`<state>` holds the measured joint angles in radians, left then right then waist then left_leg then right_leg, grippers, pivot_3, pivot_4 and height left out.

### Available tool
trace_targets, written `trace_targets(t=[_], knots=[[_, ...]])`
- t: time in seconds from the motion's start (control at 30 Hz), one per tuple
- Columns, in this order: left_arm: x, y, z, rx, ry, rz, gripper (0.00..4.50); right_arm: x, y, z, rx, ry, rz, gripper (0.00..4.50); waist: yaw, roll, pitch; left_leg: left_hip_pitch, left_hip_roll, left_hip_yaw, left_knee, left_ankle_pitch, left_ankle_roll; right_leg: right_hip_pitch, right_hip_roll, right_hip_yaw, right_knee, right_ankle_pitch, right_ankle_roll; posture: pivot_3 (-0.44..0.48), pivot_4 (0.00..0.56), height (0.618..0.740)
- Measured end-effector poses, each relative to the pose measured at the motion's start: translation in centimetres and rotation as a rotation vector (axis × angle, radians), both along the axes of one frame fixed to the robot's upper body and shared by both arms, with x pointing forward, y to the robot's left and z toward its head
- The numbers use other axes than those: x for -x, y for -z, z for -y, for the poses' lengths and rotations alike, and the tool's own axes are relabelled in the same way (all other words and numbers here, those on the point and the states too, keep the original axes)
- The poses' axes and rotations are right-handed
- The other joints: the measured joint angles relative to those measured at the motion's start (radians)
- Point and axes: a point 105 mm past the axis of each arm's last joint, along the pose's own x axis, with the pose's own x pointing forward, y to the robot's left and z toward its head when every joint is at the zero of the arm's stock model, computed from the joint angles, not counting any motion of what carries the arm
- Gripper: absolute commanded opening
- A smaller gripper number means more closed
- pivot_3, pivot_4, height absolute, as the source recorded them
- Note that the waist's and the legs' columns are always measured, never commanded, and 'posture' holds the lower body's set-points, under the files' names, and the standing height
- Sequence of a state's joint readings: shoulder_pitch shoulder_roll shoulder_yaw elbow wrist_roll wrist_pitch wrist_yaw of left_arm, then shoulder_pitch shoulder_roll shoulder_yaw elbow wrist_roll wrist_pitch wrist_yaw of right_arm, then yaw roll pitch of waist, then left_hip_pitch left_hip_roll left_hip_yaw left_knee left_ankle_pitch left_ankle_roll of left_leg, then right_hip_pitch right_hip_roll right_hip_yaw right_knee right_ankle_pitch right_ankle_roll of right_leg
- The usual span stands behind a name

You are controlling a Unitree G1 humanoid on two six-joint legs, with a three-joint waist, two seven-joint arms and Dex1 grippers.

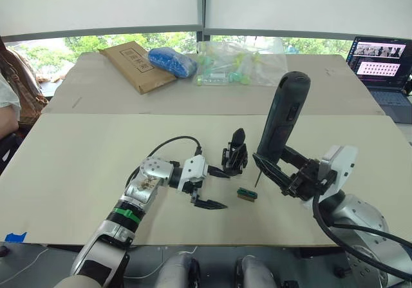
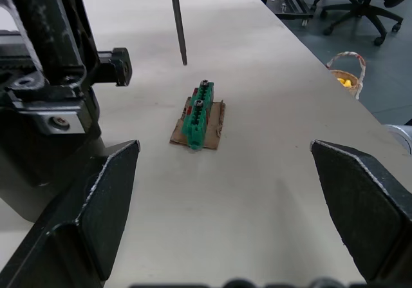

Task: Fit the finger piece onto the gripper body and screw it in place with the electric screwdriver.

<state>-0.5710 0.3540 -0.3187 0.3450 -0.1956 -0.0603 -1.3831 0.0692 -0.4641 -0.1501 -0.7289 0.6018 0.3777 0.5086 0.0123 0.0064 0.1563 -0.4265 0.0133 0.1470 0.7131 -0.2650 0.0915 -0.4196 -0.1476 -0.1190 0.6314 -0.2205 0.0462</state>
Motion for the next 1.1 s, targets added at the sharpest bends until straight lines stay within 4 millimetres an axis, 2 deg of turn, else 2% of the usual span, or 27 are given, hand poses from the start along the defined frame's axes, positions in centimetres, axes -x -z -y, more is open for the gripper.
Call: trace_targets(t=[0.67,0.97,1.1], knots=[[0.0,0.0,0.0,-0.001,-0.002,0.001,4.5,-0.4,0.3,-0.1,0.027,0.007,-0.037,1.89,0.0,0.0,0.0,0.0,0.0,0.0,0.0,0.0,0.0,0.0,0.0,0.0,0.0,0.0,0.0,0.0,0.15,0.732],[0.0,0.0,0.0,-0.001,0.0,0.001,4.5,0.7,-1.0,0.2,0.02,-0.038,-0.001,1.89,0.0,0.0,0.0,0.0,0.0,0.0,0.001,0.0,0.0,0.0,0.0,0.0,0.0,0.0,0.0,0.0,0.15,0.732],[0.0,0.1,0.0,-0.004,0.004,-0.001,4.5,0.0,-2.7,1.4,0.003,-0.106,0.01,1.89,0.0,0.0,0.0,0.0,0.0,0.0,0.001,0.0,0.001,0.0,0.0,0.0,0.0,0.001,0.0,0.0,0.15,0.732]])
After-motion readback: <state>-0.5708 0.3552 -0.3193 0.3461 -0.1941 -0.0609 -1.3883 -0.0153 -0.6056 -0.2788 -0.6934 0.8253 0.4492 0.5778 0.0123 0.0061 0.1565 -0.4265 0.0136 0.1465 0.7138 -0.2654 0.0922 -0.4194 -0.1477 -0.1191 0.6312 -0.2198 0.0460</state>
